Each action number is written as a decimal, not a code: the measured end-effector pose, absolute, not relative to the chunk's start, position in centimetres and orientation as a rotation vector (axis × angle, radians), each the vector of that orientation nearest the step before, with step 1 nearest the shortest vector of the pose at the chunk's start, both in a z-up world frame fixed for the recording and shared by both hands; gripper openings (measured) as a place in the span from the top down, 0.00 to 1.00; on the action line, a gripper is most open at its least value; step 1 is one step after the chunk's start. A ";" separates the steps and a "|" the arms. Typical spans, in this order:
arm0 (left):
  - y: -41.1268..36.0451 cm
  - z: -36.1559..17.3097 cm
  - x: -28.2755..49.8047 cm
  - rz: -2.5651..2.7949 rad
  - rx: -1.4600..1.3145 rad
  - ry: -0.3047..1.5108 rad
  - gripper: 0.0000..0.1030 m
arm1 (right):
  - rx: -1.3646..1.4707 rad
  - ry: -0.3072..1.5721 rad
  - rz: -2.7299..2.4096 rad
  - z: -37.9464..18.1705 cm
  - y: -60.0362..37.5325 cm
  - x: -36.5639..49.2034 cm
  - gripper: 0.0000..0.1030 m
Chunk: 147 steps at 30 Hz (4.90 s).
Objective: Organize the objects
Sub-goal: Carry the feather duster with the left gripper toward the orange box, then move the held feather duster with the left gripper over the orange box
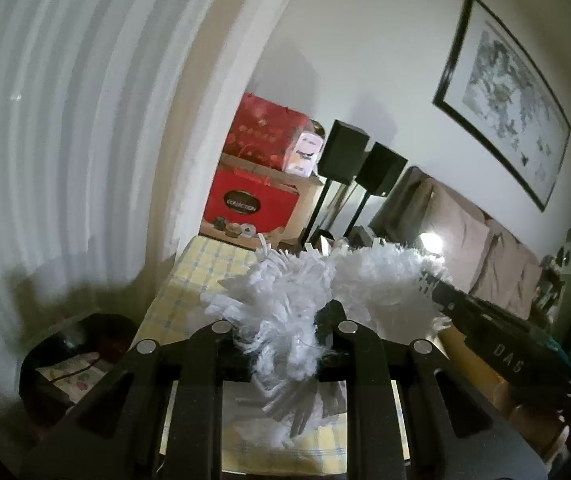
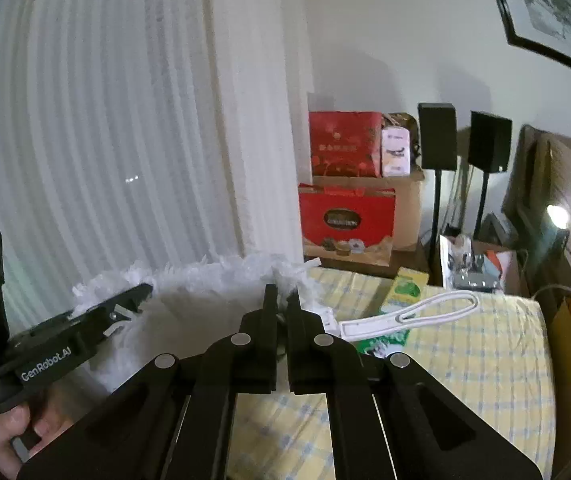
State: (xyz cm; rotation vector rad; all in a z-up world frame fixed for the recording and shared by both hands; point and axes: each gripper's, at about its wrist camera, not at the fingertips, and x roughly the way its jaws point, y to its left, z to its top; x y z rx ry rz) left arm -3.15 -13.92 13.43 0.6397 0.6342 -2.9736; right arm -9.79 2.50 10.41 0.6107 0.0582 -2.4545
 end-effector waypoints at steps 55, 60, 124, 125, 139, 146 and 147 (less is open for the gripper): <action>14.3 18.6 -1.8 -3.215 0.772 0.055 0.84 | 0.780 -0.157 -2.662 9.2 26.6 -4.5 0.98; 16.4 19.7 -2.3 -3.231 0.752 -0.040 0.84 | 0.767 -0.271 -2.670 10.7 29.5 -5.4 0.98; 29.7 22.2 -6.2 -3.483 0.780 -0.080 0.84 | 0.667 -0.263 -2.946 13.6 41.8 -5.5 0.98; 29.9 22.3 -6.3 -3.484 0.781 -0.083 0.84 | 0.668 -0.264 -2.948 13.5 41.8 -5.4 0.98; 31.2 21.9 -7.2 -3.494 0.805 -0.094 0.84 | 0.670 -0.297 -2.979 13.6 43.6 -5.8 0.98; 31.9 21.7 -7.5 -3.496 0.818 -0.110 0.84 | 0.680 -0.315 -2.984 13.4 44.4 -6.0 0.98; 31.9 21.7 -7.5 -3.496 0.821 -0.110 0.84 | 0.681 -0.316 -2.986 13.4 44.4 -6.0 0.98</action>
